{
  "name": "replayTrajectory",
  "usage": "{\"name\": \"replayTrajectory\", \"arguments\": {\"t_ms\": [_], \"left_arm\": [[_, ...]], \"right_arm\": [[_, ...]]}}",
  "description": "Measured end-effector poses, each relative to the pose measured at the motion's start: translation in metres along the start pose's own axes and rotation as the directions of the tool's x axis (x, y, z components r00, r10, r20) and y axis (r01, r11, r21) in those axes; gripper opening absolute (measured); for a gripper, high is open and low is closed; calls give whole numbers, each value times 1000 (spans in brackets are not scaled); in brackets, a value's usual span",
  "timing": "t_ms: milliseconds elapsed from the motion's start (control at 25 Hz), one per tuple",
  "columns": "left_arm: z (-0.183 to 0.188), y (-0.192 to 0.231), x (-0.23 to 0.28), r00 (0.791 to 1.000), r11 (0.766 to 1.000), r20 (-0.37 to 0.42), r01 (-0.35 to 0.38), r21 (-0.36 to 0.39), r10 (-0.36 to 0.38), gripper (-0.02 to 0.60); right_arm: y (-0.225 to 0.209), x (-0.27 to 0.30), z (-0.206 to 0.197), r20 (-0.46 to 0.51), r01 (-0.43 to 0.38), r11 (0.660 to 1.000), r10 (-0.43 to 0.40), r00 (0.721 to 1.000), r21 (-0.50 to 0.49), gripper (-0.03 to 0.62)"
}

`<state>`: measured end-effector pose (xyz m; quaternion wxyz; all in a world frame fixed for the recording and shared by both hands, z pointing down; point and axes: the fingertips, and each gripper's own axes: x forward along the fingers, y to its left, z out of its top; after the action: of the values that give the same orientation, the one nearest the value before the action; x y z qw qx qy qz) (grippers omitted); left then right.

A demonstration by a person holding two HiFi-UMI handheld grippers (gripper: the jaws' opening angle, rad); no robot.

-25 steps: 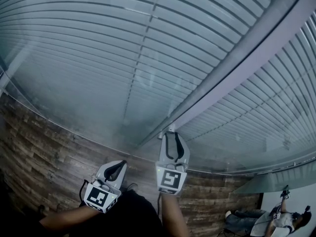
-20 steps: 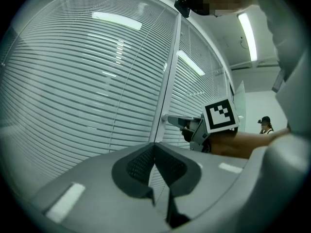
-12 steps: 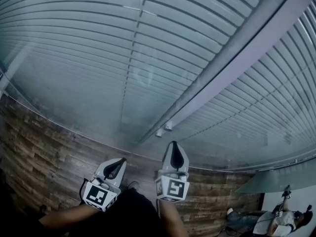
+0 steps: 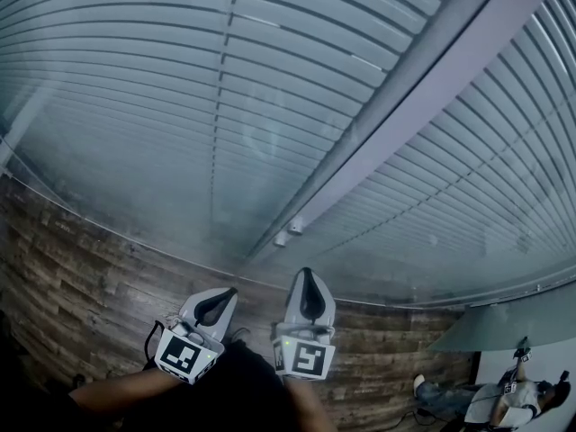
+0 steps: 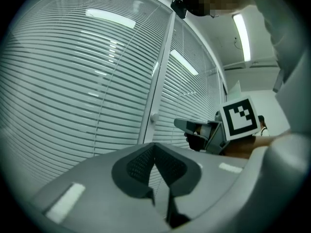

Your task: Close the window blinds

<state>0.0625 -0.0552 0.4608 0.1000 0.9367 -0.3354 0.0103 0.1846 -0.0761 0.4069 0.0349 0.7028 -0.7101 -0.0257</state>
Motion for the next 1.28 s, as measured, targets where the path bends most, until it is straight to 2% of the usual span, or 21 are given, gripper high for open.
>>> {"name": "replayTrajectory", "arguments": {"t_ms": [400,680,1040,1280], "left_arm": [[-3,9,7,999,999,8,-31,-30,31,0],[8,-5,26,1000,1000,11,27,-3,-27,0],[7,-20,40,994,995,18,105,0,-105,0],[8,-23,39,992,993,25,121,-4,-121,0]], "right_arm": [[17,-15,-15,-46,-63,998,64,997,27,2],[-2,-18,-7,-38,-52,996,55,998,69,0],[2,-22,-1,-21,-50,998,51,998,36,0],[-1,-29,-3,-28,-17,999,18,999,34,0]]}}
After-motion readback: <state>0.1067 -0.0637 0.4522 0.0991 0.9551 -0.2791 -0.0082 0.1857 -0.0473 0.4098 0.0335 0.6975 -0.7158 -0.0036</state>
